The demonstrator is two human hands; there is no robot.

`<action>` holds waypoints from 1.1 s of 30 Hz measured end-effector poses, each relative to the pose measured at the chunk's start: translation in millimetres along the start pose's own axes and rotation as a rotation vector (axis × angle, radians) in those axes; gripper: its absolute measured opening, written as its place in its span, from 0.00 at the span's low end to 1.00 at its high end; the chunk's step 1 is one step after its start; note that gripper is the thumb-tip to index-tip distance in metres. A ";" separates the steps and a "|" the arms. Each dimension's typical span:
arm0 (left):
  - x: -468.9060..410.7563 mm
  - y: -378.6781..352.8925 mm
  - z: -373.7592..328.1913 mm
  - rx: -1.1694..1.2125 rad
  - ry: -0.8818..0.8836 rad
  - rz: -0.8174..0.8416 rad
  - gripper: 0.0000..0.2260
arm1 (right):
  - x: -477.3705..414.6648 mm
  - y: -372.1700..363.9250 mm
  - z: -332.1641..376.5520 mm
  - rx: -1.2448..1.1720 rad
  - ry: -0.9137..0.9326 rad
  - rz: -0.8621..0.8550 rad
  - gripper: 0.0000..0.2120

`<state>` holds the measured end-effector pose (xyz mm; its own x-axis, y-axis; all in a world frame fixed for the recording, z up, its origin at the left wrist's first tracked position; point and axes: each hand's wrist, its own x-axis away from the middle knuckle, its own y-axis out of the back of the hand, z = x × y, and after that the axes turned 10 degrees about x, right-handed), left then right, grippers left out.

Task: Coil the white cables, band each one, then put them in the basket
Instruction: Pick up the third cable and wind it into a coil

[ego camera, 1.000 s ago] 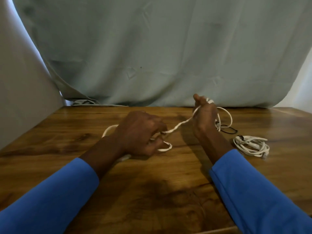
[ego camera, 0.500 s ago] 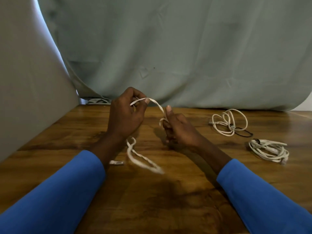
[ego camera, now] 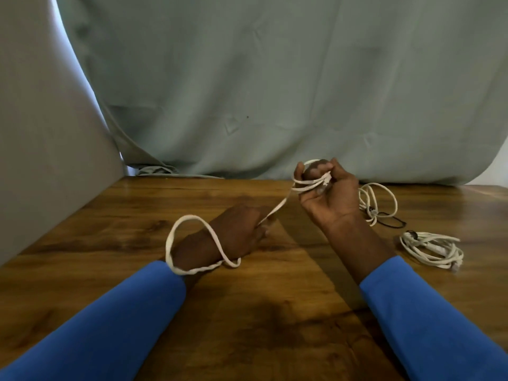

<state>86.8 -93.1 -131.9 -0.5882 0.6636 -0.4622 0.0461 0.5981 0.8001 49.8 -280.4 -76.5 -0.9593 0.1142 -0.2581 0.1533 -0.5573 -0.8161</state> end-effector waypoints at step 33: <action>9.0 54.9 18.1 0.259 0.047 -0.551 0.05 | 12.6 2.7 -23.5 0.594 -0.514 0.533 0.21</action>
<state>98.6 -46.2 -99.0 -0.6159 0.2085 -0.7598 -0.0837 0.9416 0.3263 43.7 -261.1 -94.1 -0.8065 -0.5730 -0.1459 0.5911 -0.7751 -0.2231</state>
